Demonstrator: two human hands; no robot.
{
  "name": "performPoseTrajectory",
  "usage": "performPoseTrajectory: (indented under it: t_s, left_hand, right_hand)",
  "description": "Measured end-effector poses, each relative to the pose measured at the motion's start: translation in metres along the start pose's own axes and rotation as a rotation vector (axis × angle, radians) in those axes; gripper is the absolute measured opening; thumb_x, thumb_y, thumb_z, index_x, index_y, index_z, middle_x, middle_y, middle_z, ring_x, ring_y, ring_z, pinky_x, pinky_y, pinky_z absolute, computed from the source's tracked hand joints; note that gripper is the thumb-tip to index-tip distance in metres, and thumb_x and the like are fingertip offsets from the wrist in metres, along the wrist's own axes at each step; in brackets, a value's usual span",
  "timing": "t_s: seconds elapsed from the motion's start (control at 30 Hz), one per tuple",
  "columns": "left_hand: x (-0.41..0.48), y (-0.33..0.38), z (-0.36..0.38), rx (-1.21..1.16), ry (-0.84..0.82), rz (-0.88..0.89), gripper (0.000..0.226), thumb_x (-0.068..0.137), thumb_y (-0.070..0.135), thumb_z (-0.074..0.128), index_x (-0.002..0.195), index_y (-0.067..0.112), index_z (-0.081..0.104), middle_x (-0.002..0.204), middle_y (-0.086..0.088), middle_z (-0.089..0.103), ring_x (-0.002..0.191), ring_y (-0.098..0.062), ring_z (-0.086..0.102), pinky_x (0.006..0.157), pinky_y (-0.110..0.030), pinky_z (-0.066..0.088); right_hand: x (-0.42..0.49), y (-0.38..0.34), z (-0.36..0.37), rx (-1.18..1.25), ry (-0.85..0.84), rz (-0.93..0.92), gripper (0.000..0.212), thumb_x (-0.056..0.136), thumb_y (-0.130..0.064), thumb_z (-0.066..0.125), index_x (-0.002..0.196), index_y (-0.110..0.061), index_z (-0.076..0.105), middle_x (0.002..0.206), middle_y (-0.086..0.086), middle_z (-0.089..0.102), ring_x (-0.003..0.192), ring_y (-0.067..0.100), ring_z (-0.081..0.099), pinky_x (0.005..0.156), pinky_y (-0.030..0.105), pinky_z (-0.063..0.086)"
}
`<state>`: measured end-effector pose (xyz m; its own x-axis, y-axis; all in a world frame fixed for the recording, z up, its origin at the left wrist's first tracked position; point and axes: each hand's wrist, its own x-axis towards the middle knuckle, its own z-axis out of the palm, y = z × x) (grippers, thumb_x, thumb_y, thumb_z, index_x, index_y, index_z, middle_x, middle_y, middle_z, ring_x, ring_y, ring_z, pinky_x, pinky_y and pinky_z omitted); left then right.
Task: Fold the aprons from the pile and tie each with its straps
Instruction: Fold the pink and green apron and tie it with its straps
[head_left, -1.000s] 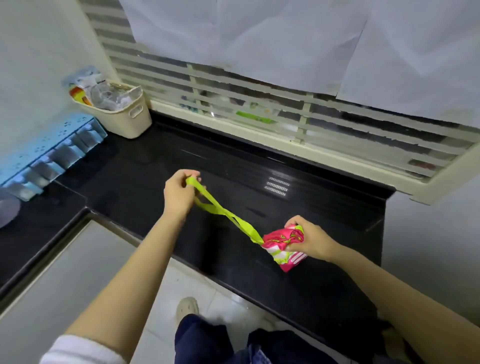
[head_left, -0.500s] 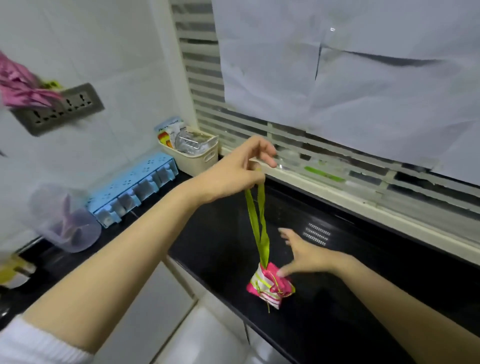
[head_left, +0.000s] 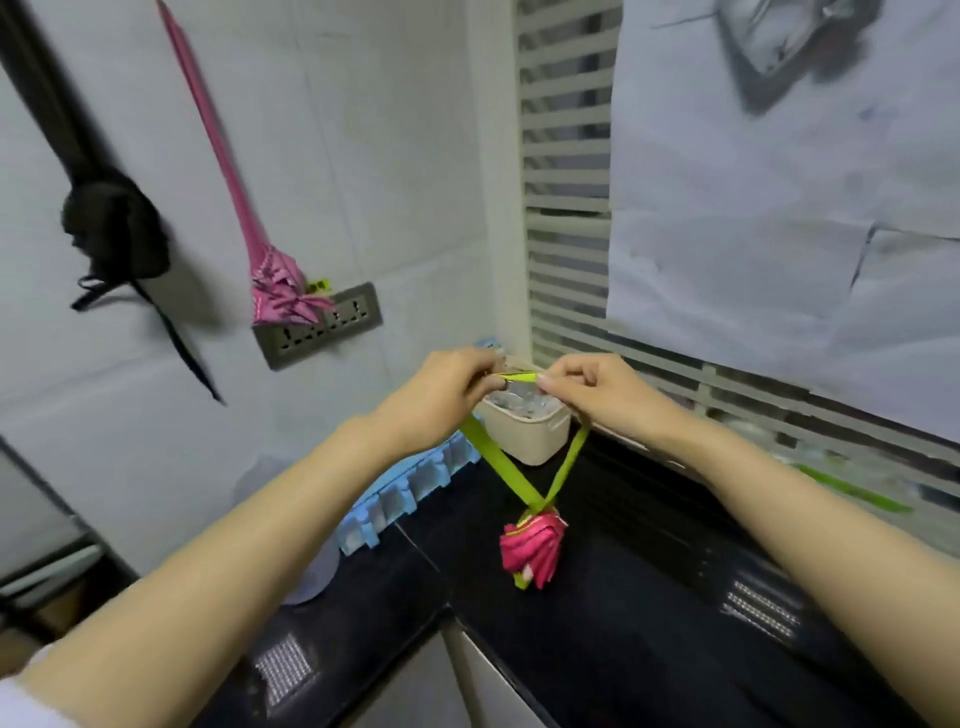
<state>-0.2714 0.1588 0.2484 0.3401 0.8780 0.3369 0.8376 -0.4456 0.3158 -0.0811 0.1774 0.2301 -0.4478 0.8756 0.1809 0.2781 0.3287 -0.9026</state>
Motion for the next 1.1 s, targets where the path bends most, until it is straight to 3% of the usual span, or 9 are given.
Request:
performPoseTrajectory:
  t_s: [0.13,0.33,0.53,0.63,0.8,0.9,1.0,1.03,1.1]
  left_hand:
    - [0.006,-0.034,-0.033,0.066,0.093,-0.025,0.014,0.094,0.011,0.053,0.088,0.003,0.062,0.074,0.0,0.053,0.073,-0.024,0.049,0.062,-0.027,0.03]
    - [0.04,-0.072,-0.096,0.216,0.145,-0.027,0.016,0.095,0.029,0.052,0.082,0.023,0.046,0.079,0.01,0.044,0.086,-0.018,0.047,0.083,-0.036,0.039]
    - [0.085,-0.103,-0.166,0.381,0.226,-0.123,0.024,0.099,0.036,0.04,0.086,0.017,0.047,0.089,-0.002,0.045,0.098,-0.028,0.05,0.091,-0.041,0.039]
    - [0.108,-0.114,-0.202,0.493,0.235,-0.19,0.033,0.099,0.041,0.035,0.097,0.013,0.052,0.098,-0.007,0.049,0.104,-0.029,0.049,0.093,-0.04,0.038]
    - [0.148,-0.132,-0.27,0.649,0.34,-0.26,0.04,0.1,0.044,0.028,0.112,0.015,0.053,0.113,-0.009,0.05,0.113,-0.028,0.045,0.093,-0.039,0.033]
    - [0.17,-0.14,-0.305,0.792,0.386,-0.295,0.041,0.1,0.042,0.028,0.12,0.014,0.051,0.12,-0.01,0.049,0.116,-0.028,0.043,0.095,-0.041,0.032]
    - [0.188,-0.149,-0.334,0.983,0.376,-0.297,0.036,0.1,0.037,0.034,0.127,0.017,0.046,0.128,-0.009,0.046,0.119,-0.026,0.041,0.099,-0.041,0.031]
    - [0.194,-0.153,-0.343,1.033,0.375,-0.287,0.034,0.1,0.033,0.036,0.129,0.017,0.045,0.129,-0.008,0.045,0.119,-0.026,0.041,0.099,-0.04,0.031]
    - [0.204,-0.164,-0.359,1.135,0.385,-0.263,0.034,0.098,0.024,0.042,0.131,0.018,0.043,0.129,-0.007,0.044,0.117,-0.025,0.041,0.097,-0.038,0.032]
  right_hand:
    - [0.042,-0.044,0.015,-0.099,-0.162,0.014,0.025,0.091,-0.029,0.06,0.075,-0.011,0.066,0.049,-0.008,0.042,0.04,0.001,0.03,0.04,0.011,0.022]
    - [0.115,-0.101,0.023,0.241,-0.126,0.002,0.022,0.097,-0.019,0.05,0.079,-0.011,0.06,0.066,-0.002,0.052,0.047,0.002,0.049,0.054,0.013,0.05]
    - [0.185,-0.158,0.019,0.289,-0.119,-0.156,0.018,0.097,-0.018,0.05,0.087,-0.012,0.063,0.077,-0.002,0.061,0.052,-0.001,0.055,0.053,0.01,0.049]
    - [0.218,-0.186,0.014,0.341,-0.139,-0.191,0.019,0.098,-0.016,0.047,0.09,-0.01,0.063,0.079,-0.004,0.064,0.05,-0.001,0.052,0.048,0.009,0.045]
    - [0.285,-0.247,-0.003,0.732,-0.263,-0.083,0.022,0.099,-0.002,0.038,0.09,-0.007,0.057,0.065,-0.001,0.066,0.04,0.0,0.052,0.043,0.009,0.042]
    - [0.32,-0.281,-0.012,0.857,-0.296,-0.105,0.027,0.099,0.005,0.031,0.11,-0.004,0.054,0.083,0.007,0.069,0.048,0.005,0.063,0.047,0.012,0.047]
    - [0.351,-0.308,-0.015,0.793,-0.176,-0.227,0.037,0.097,0.012,0.029,0.128,0.0,0.046,0.122,0.017,0.059,0.076,0.015,0.068,0.053,0.015,0.052]
    - [0.361,-0.316,-0.015,0.72,-0.097,-0.289,0.036,0.096,0.012,0.031,0.125,0.0,0.048,0.124,0.019,0.058,0.084,0.019,0.066,0.053,0.016,0.052]
    - [0.379,-0.33,-0.019,0.572,0.054,-0.424,0.025,0.095,0.013,0.036,0.107,-0.001,0.054,0.111,0.023,0.059,0.072,0.022,0.062,0.048,0.017,0.053]
